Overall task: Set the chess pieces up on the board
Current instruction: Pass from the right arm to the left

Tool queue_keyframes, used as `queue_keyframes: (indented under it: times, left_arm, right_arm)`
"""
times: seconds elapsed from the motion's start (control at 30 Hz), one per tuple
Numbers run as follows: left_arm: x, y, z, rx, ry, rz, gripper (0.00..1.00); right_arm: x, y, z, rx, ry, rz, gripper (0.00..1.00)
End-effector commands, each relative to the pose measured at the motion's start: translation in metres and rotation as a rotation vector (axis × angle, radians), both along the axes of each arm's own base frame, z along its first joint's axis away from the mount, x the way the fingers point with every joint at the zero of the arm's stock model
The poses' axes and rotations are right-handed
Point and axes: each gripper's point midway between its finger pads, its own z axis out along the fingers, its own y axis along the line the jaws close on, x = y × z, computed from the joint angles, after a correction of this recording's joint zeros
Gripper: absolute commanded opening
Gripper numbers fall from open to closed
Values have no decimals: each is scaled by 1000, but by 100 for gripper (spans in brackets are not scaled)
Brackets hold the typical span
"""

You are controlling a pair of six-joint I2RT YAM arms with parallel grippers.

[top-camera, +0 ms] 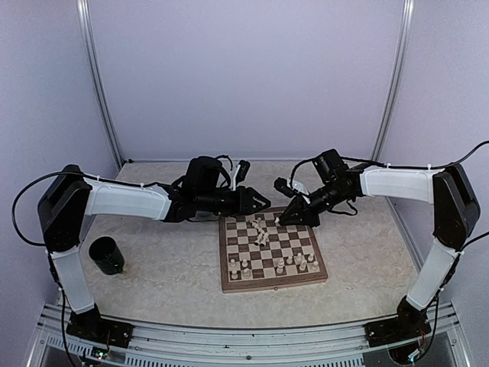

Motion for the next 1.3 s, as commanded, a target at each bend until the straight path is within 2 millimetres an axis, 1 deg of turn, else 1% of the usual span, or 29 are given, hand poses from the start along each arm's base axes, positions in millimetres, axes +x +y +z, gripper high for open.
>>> queue_keyframes:
  times: [0.0, 0.23, 0.33, 0.67, 0.8, 0.97, 1.0, 1.07, 1.1, 1.2, 1.23, 1.27]
  left_arm:
    - [-5, -23, 6, -64, 37, -55, 44]
    - [-14, -37, -12, -34, 80, -92, 42]
    - [-17, -42, -17, -29, 92, -108, 40]
    - [-22, -45, -27, -31, 134, -132, 30]
    - [-24, -45, -29, -36, 144, -139, 24]
    - [-24, -47, -25, -51, 143, -146, 16]
    - [-24, -47, -22, -57, 138, -147, 15]
    - [-23, -46, -16, -71, 123, -144, 14]
    - [-22, -46, -12, -82, 112, -141, 14]
    - [-20, -42, 10, -128, 63, -122, 13]
    - [-20, -40, 20, -148, 39, -114, 13]
    - [-18, -38, 26, -161, 21, -97, 13]
  right_arm:
    - [-17, 3, 5, 25, 32, 53, 3]
    - [-20, 3, 10, 35, 24, 67, 4]
    - [-20, 3, 10, 34, 21, 67, 4]
    - [-16, 2, 7, 17, 9, 53, 4]
    - [-16, 1, 6, 15, 12, 53, 4]
    - [-12, 2, 8, 10, 2, 40, 5]
    - [-10, 1, 11, 7, -6, 30, 7]
    - [-4, -1, 27, 36, -34, -4, 16]
    - [-1, -4, 41, 77, -46, -20, 21]
    - [5, -17, 84, 206, -46, -74, 36]
    - [5, -21, 95, 240, -35, -85, 40]
    - [4, -22, 104, 269, -18, -90, 41]
